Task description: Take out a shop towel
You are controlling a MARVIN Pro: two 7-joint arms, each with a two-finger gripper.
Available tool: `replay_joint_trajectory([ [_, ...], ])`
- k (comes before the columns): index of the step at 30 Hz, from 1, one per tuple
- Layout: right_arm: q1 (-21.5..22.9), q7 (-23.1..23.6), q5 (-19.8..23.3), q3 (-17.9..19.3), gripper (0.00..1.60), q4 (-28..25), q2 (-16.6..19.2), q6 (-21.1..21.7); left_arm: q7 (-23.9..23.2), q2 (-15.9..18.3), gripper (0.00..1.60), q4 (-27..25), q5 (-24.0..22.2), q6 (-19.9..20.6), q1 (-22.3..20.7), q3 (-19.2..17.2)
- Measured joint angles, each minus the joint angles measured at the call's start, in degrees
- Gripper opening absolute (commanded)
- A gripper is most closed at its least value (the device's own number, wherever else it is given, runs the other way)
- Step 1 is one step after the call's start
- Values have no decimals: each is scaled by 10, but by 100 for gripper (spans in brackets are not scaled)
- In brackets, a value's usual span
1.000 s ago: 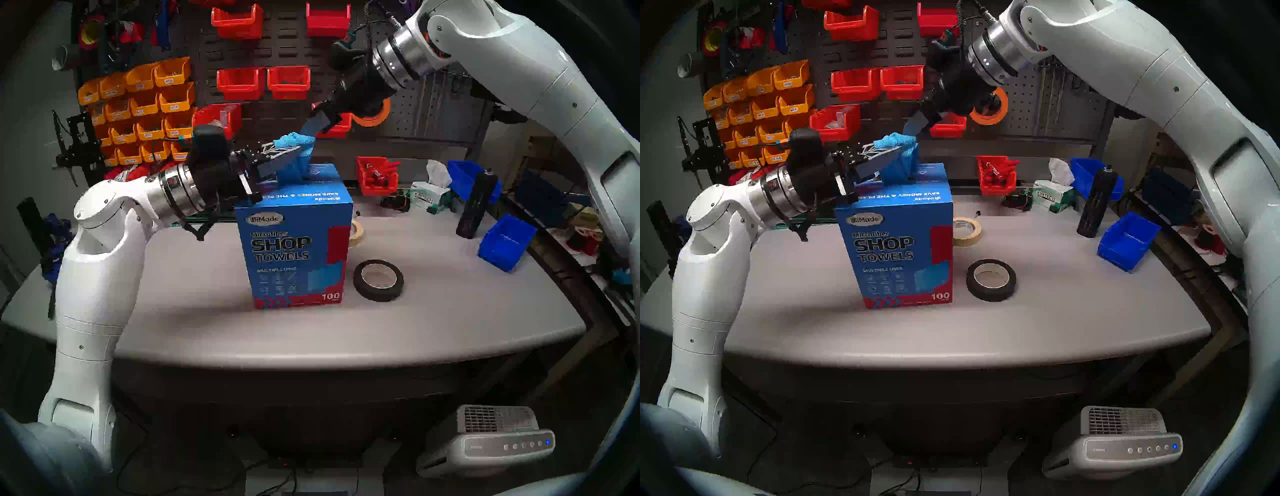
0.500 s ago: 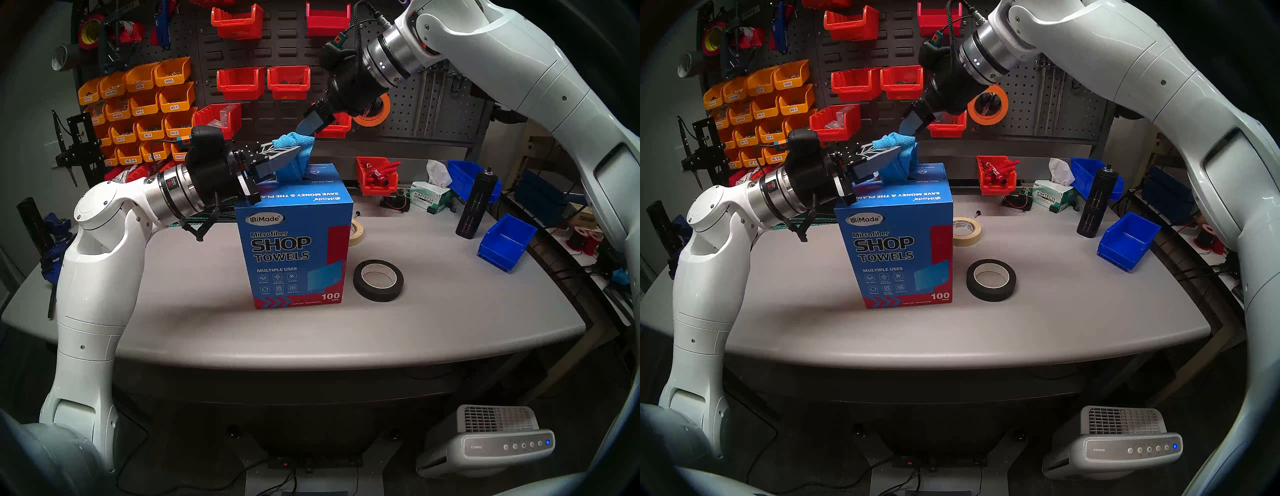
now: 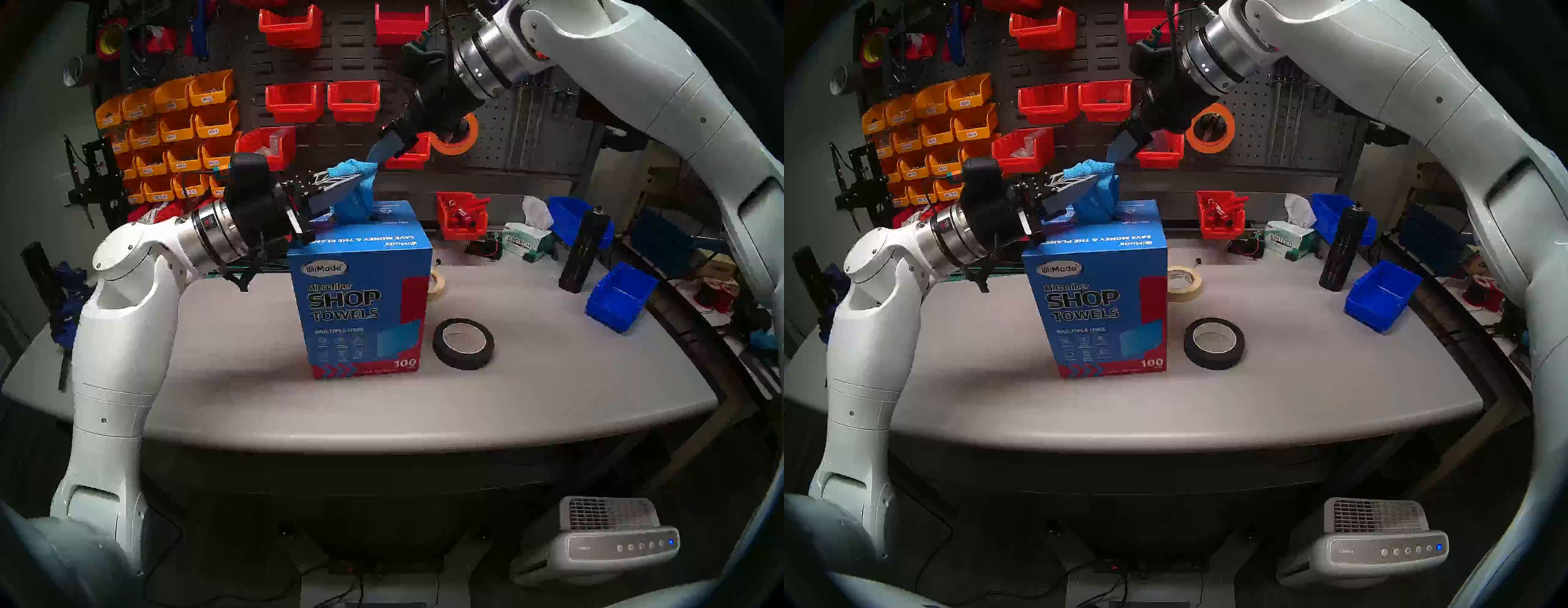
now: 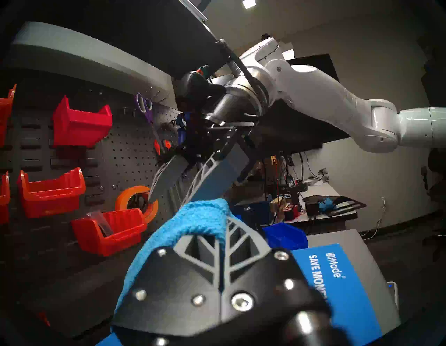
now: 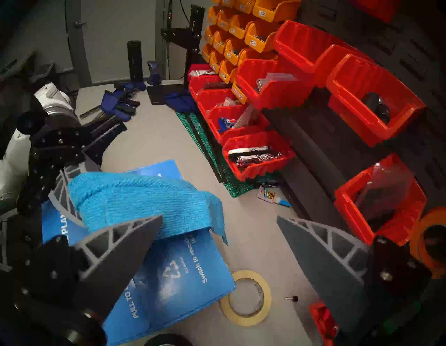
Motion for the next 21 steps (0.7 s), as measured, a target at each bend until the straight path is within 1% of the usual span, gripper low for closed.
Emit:
replay_joint_trajectory([
  [12, -6, -16, -4, 8, 160, -42, 40, -3, 10, -14, 0, 12, -18, 26, -16, -2],
  [17, -19, -32, 6, 15, 160, -58, 50, -8, 11, -17, 0, 14, -22, 36, -21, -3],
  [21, -40, -53, 17, 23, 160, -69, 54, -17, 11, -19, 0, 13, -25, 43, -23, -4],
])
